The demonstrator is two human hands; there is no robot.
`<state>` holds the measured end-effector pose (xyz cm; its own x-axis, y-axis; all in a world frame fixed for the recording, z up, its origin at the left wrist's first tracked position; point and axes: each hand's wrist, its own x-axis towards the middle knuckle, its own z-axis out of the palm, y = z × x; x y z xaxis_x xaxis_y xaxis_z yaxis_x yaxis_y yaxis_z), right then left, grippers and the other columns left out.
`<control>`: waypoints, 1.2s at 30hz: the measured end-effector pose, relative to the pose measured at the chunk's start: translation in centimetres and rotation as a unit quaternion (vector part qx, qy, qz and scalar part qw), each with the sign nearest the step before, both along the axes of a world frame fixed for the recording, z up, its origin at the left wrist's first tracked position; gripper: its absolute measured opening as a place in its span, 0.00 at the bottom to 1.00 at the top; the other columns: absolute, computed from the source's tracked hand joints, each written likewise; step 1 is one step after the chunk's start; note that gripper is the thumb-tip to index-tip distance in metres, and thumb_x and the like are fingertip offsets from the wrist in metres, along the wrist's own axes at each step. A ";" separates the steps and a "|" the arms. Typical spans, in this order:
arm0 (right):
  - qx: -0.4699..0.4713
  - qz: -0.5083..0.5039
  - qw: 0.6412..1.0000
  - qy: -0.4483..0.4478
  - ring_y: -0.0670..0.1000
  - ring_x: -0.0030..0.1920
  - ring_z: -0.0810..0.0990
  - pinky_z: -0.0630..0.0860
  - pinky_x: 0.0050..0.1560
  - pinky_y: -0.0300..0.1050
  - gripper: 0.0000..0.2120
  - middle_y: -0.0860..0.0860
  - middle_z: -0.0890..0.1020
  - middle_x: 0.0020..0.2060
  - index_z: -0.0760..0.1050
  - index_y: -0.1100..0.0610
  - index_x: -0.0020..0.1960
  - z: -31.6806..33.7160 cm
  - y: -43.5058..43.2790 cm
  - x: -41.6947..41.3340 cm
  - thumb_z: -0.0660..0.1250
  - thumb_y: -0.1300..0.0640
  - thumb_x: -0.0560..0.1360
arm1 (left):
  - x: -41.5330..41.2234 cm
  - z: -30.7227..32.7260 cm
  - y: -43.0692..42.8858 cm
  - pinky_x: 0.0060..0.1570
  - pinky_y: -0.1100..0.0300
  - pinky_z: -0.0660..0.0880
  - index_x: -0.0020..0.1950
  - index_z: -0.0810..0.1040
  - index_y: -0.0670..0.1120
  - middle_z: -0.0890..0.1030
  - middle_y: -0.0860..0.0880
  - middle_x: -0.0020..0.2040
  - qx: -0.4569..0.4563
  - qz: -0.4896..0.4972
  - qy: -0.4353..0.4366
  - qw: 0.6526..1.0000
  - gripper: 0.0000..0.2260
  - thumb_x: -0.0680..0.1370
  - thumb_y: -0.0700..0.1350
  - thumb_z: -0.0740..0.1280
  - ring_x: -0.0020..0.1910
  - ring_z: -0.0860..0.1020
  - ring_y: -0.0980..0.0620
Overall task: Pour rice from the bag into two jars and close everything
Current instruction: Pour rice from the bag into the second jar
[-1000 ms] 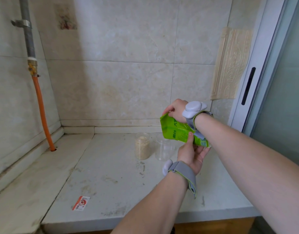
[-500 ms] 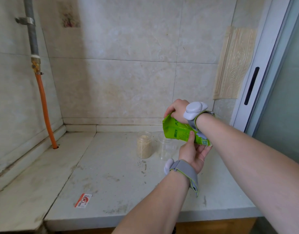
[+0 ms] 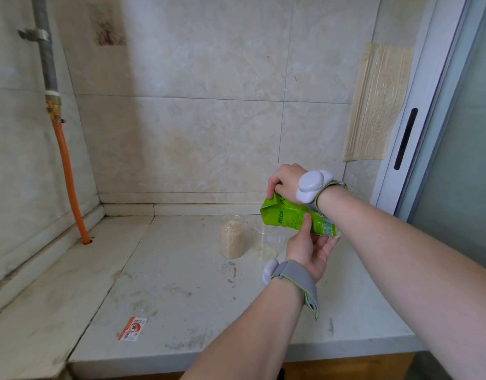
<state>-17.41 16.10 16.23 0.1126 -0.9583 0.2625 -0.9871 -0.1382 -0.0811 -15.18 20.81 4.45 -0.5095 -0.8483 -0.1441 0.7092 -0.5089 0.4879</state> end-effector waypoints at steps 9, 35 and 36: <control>0.007 0.009 1.000 0.025 0.56 0.53 0.78 0.77 0.52 0.45 0.19 0.55 0.82 0.48 0.84 0.50 0.44 -0.2 0.1 0.3 0.58 0.66 0.73 | 0.1 0.3 0.1 0.35 0.52 0.82 0.50 0.75 0.38 0.82 0.41 0.41 0.006 0.000 0.023 1.000 0.11 0.79 0.47 0.65 0.35 0.83 0.47; 0.040 -0.008 0.997 0.058 0.55 0.53 0.80 0.79 0.53 0.46 0.15 0.50 0.85 0.46 0.84 0.50 0.48 0.5 1.0 1.2 0.61 0.61 0.71 | 0.4 -0.1 -1.1 0.45 0.49 0.80 0.50 0.75 0.39 0.78 0.41 0.45 0.019 0.002 0.019 1.000 0.12 0.80 0.49 0.63 0.49 0.79 0.42; 0.042 -0.009 0.997 0.063 0.55 0.54 0.80 0.79 0.54 0.47 0.16 0.51 0.85 0.47 0.84 0.49 0.49 0.5 0.9 1.1 0.60 0.62 0.71 | 0.4 0.0 -1.0 0.44 0.49 0.80 0.50 0.75 0.39 0.79 0.41 0.45 0.020 0.001 0.022 1.000 0.12 0.80 0.49 0.63 0.49 0.79 0.42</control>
<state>-16.31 16.98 16.75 0.1224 -0.9784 0.1663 -0.9924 -0.1186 0.0331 -14.75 19.79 4.42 -0.5152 -0.8427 -0.1561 0.7300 -0.5270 0.4352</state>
